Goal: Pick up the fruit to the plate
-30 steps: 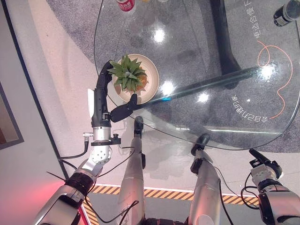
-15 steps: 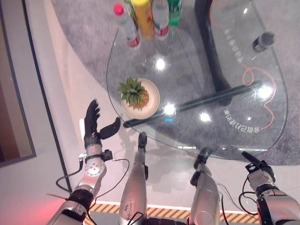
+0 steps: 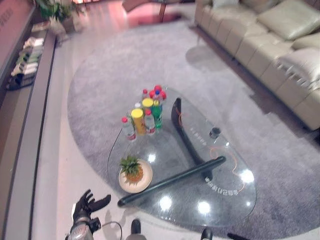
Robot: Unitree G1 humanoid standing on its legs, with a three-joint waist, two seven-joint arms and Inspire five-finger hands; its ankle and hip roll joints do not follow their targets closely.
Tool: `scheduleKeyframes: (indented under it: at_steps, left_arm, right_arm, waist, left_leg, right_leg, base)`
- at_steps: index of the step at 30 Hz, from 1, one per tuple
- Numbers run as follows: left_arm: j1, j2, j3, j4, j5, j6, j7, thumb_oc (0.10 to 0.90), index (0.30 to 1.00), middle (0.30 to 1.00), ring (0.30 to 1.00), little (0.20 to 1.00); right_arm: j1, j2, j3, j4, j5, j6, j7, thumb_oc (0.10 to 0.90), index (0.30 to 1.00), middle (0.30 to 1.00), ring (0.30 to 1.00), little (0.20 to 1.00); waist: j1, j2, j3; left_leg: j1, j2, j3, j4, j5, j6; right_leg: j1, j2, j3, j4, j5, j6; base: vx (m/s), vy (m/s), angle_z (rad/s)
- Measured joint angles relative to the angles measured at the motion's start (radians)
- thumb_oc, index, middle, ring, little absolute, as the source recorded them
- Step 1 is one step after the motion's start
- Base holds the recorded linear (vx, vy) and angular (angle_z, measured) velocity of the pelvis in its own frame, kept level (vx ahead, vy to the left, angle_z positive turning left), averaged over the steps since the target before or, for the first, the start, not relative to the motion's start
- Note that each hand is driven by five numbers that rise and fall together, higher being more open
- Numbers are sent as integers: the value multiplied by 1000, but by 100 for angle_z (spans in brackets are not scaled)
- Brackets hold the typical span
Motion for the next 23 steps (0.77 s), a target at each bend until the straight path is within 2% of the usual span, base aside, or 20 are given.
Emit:
scheduleKeyframes:
  at_steps: [1,3,7,11,14,23]
  left_arm:
    - [0,0,0,13,15,18,-12,800,900,900,900,900]
    - [9,-6,1,47,77,108,-49,800,900,900,900,900]
    - [11,-28,-4,87,141,220,-83,800,900,900,900,900]
    - [14,-44,-21,114,165,373,-140,800,900,900,900,900]
    - [15,-44,-23,111,176,405,-146,800,900,900,900,900]
    - [1,-37,-50,107,221,414,-149,800,900,900,900,900]
  right_arm:
    - [5,0,4,-1,-15,0,-1,800,900,900,900,900]
    - [16,0,16,-1,-97,11,-2,800,900,900,900,900]
    - [31,0,40,-1,-155,24,-2,800,900,900,900,900]
    - [34,2,64,-2,-232,42,-1,800,900,900,900,900]
    - [33,3,86,-19,-232,62,0,800,900,900,900,900]
    - [33,12,98,-38,-232,84,0,800,900,900,900,900]
  waist:
    - [-4,0,-9]
    - [-9,0,-24]
    - [-9,18,-34]
    - [-7,35,-46]
    - [-9,42,-51]
    - [-10,37,-62]
  left_leg:
    - [0,0,0,0,-1,2]
    - [23,2,12,0,-2,2]
    - [35,6,24,0,-2,2]
    - [51,11,45,0,-5,0]
    - [70,14,51,0,-6,-1]
    - [70,20,58,0,-9,-4]
  right_leg:
    - [0,0,1,0,0,0]
    - [4,2,18,0,1,1]
    - [13,3,24,-1,1,0]
    - [14,7,45,0,2,-2]
    - [23,9,46,0,3,-1]
    - [16,13,52,0,3,-1]
  base:
    - [91,31,-10]
    - [67,30,-17]
    - [49,29,-8]
    - [52,33,-12]
    - [22,20,-8]
    - [-1,-1,0]
